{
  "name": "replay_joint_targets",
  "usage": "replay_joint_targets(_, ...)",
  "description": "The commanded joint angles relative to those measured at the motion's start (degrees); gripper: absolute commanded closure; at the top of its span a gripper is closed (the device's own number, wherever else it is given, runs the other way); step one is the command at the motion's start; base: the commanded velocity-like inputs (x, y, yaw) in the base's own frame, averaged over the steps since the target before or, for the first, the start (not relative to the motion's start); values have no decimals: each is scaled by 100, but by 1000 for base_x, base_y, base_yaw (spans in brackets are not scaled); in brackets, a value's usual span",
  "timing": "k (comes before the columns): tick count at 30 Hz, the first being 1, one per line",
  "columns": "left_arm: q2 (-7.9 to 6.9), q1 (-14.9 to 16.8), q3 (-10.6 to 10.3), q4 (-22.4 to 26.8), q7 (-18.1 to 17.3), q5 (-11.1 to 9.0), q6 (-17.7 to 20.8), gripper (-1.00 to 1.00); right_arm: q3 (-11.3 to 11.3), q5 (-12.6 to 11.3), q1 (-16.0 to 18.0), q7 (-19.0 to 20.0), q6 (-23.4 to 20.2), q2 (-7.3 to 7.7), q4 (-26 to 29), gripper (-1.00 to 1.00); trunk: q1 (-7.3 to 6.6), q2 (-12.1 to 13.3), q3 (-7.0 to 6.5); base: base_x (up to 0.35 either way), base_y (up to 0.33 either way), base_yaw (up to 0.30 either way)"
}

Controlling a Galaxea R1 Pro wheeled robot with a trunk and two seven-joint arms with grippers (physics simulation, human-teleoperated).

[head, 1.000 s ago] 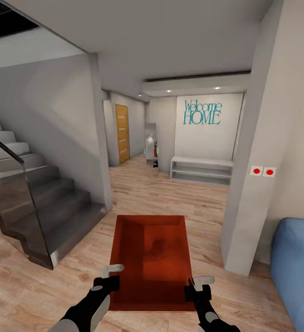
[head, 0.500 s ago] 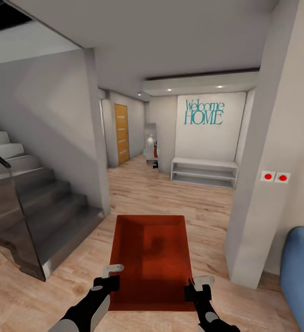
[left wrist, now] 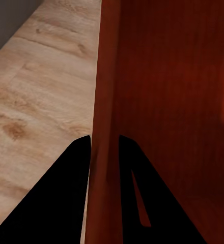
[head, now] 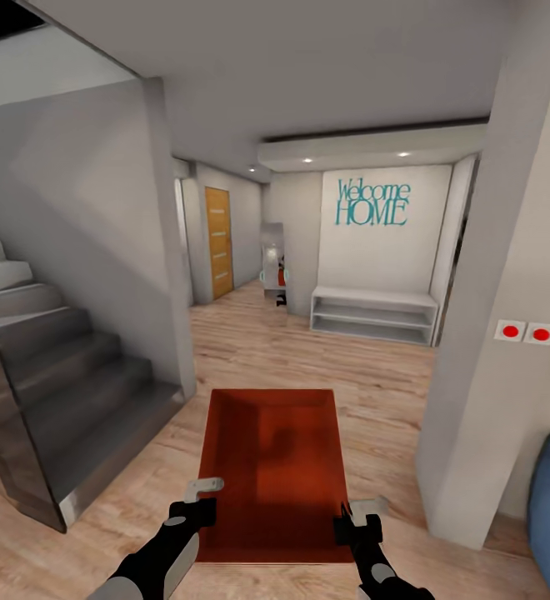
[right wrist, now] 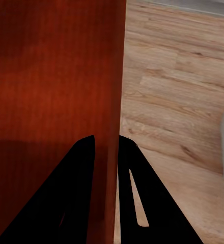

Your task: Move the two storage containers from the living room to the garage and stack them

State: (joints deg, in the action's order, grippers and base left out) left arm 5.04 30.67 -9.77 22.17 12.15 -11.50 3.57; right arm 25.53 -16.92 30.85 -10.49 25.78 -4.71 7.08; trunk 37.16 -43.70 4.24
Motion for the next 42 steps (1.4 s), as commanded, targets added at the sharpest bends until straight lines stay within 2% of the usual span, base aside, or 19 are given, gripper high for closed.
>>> replay_joint_targets(1,-12,0,-34,-11,95,-63,39,100,-57,-66,9,-392,337,23,4,100,5,-7,10,321,0,0)
replay_joint_targets(42,-12,0,-25,-11,95,-63,39,100,-57,-66,9,-387,340,23,6,100,5,-7,10,321,0,0)
